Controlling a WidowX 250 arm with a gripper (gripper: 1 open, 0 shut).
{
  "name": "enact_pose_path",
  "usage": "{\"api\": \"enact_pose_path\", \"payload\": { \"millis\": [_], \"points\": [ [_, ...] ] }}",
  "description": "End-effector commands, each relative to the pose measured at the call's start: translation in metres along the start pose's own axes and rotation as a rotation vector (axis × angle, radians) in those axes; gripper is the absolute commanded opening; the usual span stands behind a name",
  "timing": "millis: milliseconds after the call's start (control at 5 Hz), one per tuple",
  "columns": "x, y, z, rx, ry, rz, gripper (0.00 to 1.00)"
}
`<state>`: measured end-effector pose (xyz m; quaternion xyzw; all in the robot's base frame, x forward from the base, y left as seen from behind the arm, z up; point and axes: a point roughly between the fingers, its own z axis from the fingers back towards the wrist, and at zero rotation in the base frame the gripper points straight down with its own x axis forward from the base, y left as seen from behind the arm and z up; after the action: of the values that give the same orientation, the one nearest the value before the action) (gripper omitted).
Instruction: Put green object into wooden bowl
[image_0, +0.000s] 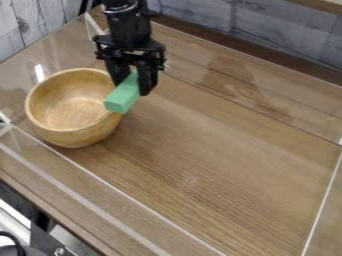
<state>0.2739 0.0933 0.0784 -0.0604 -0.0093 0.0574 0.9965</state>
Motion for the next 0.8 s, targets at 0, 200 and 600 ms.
{"api": "enact_pose_path", "payload": {
  "millis": [0, 200, 600],
  "points": [
    [0.013, 0.004, 0.03, 0.02, -0.076, -0.041, 0.0],
    [0.014, 0.007, 0.036, 0.017, -0.071, -0.071, 0.0],
    [0.009, 0.015, 0.041, 0.025, -0.07, -0.06, 0.0]
  ]
}}
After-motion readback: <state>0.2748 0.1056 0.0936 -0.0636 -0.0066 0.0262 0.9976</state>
